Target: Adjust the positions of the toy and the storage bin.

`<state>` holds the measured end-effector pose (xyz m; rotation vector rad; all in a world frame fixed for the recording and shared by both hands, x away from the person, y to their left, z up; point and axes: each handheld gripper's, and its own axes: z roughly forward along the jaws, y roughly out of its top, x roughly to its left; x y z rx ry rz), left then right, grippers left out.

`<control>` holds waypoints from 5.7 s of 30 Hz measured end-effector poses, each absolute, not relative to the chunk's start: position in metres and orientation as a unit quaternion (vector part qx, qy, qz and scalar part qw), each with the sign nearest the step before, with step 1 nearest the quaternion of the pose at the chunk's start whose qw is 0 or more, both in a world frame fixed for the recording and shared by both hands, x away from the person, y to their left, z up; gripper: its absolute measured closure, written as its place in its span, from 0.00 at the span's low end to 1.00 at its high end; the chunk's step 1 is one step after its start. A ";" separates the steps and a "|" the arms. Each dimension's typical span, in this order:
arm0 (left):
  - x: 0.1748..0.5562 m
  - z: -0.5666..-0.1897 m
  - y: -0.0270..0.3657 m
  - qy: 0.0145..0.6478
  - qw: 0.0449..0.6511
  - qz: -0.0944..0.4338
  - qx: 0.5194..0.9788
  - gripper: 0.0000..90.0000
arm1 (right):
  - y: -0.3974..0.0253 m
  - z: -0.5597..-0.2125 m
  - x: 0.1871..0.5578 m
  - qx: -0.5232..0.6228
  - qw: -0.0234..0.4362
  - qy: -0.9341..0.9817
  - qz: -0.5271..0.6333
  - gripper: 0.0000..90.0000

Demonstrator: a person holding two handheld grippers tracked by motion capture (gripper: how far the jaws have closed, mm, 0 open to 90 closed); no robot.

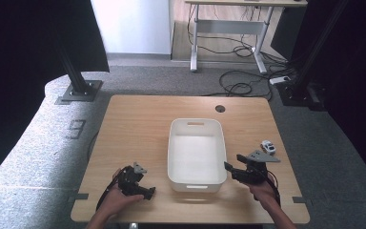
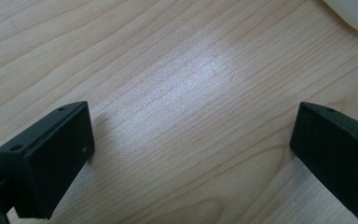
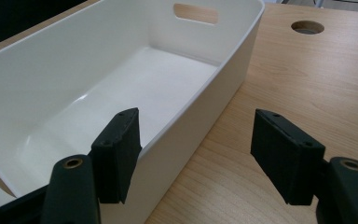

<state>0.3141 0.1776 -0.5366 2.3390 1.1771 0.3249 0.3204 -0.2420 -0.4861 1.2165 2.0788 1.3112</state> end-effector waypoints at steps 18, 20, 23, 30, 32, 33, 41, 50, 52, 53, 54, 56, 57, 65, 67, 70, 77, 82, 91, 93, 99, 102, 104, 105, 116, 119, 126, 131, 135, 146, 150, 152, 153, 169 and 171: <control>0.314 -0.537 0.178 0.432 0.248 0.119 0.859 0.00 | -0.269 -0.484 0.324 0.447 0.215 0.739 0.455 0.39; 0.314 -0.536 0.178 0.432 0.248 0.119 0.859 0.00 | -0.272 -0.485 0.326 0.448 0.220 0.739 0.453 0.39; 0.314 -0.536 0.178 0.432 0.248 0.119 0.859 0.00 | -0.277 -0.487 0.328 0.442 0.232 0.743 0.446 0.38; 0.314 -0.536 0.178 0.431 0.248 0.119 0.859 0.00 | -0.288 -0.493 0.336 0.447 0.245 0.745 0.430 0.35; 0.314 -0.536 0.178 0.431 0.248 0.119 0.859 0.00 | -0.293 -0.494 0.339 0.452 0.245 0.745 0.425 0.35; 0.314 -0.536 0.178 0.431 0.249 0.119 0.859 0.00 | -0.294 -0.494 0.340 0.455 0.245 0.745 0.423 0.35; 0.314 -0.537 0.178 0.431 0.249 0.119 0.859 0.00 | -0.308 -0.498 0.350 0.483 0.237 0.737 0.408 0.35; 0.314 -0.537 0.178 0.431 0.249 0.119 0.859 0.00 | -0.318 -0.504 0.358 0.493 0.233 0.740 0.395 0.35; 0.314 -0.537 0.178 0.431 0.249 0.119 0.859 0.00 | -0.319 -0.505 0.360 0.496 0.232 0.739 0.392 0.35; 0.314 -0.537 0.178 0.430 0.249 0.119 0.859 0.00 | -0.320 -0.506 0.361 0.497 0.233 0.739 0.390 0.35; 0.314 -0.537 0.178 0.431 0.249 0.119 0.859 0.00 | -0.321 -0.506 0.362 0.498 0.233 0.739 0.389 0.35; 0.314 -0.537 0.178 0.430 0.249 0.119 0.859 0.00 | -0.323 -0.507 0.365 0.502 0.234 0.738 0.386 0.35; 0.314 -0.537 0.178 0.431 0.249 0.119 0.859 0.00 | -0.324 -0.508 0.365 0.503 0.234 0.737 0.386 0.35; 0.314 -0.537 0.178 0.430 0.250 0.119 0.860 0.00 | -0.334 -0.510 0.369 0.512 0.236 0.733 0.380 0.36; 0.314 -0.537 0.178 0.430 0.250 0.119 0.860 0.00 | -0.336 -0.510 0.370 0.514 0.238 0.732 0.378 0.36; 0.314 -0.537 0.178 0.430 0.250 0.119 0.860 0.00 | -0.340 -0.511 0.372 0.518 0.240 0.729 0.377 0.36; 0.314 -0.537 0.178 0.429 0.250 0.119 0.860 0.00 | -0.348 -0.511 0.374 0.524 0.244 0.726 0.373 0.36; 0.314 -0.537 0.178 0.429 0.249 0.119 0.860 0.00 | -0.354 -0.512 0.375 0.531 0.245 0.721 0.372 0.36; 0.314 -0.537 0.178 0.429 0.249 0.119 0.860 0.00 | -0.367 -0.513 0.381 0.540 0.252 0.716 0.364 0.36; 0.314 -0.537 0.178 0.429 0.250 0.119 0.860 0.00 | -0.371 -0.510 0.383 0.540 0.258 0.714 0.363 0.36; 0.314 -0.537 0.178 0.427 0.250 0.118 0.861 0.00 | -0.381 -0.508 0.388 0.544 0.261 0.710 0.363 0.36; 0.314 -0.537 0.178 0.427 0.250 0.119 0.861 0.00 | -0.385 -0.511 0.390 0.548 0.256 0.709 0.362 0.36; 0.314 -0.537 0.178 0.427 0.250 0.119 0.861 0.00 | -0.387 -0.512 0.393 0.551 0.250 0.706 0.368 0.37; 0.314 -0.537 0.178 0.427 0.250 0.119 0.861 0.00 | -0.388 -0.513 0.393 0.552 0.248 0.705 0.369 0.37; 0.314 -0.537 0.178 0.427 0.250 0.119 0.861 0.00 | -0.380 -0.519 0.405 0.551 0.250 0.715 0.351 0.37; 0.314 -0.537 0.178 0.427 0.250 0.119 0.861 0.00 | -0.382 -0.520 0.407 0.552 0.249 0.714 0.351 0.37; 0.315 -0.537 0.178 0.426 0.251 0.119 0.861 0.00 | -0.386 -0.520 0.411 0.557 0.250 0.710 0.351 0.38; 0.315 -0.537 0.178 0.425 0.252 0.119 0.861 0.00 | -0.388 -0.522 0.416 0.563 0.247 0.707 0.350 0.39; 0.315 -0.537 0.178 0.425 0.252 0.119 0.861 0.00 | -0.388 -0.525 0.419 0.563 0.248 0.708 0.347 0.39; 0.315 -0.537 0.178 0.425 0.252 0.119 0.861 0.00 | -0.386 -0.531 0.427 0.567 0.245 0.709 0.340 0.40; 0.315 -0.537 0.178 0.425 0.252 0.120 0.861 0.00 | -0.386 -0.533 0.429 0.569 0.248 0.710 0.333 0.41; 0.315 -0.537 0.178 0.425 0.252 0.120 0.861 0.00 | -0.386 -0.534 0.430 0.572 0.250 0.709 0.329 0.42; 0.315 -0.537 0.178 0.425 0.253 0.120 0.861 0.00 | -0.386 -0.535 0.430 0.572 0.250 0.709 0.328 0.42; 0.315 -0.537 0.178 0.424 0.253 0.120 0.861 0.00 | -0.377 -0.539 0.437 0.579 0.255 0.711 0.307 0.49; 0.315 -0.537 0.178 0.424 0.253 0.120 0.861 0.00 | -0.378 -0.539 0.437 0.582 0.255 0.710 0.304 0.51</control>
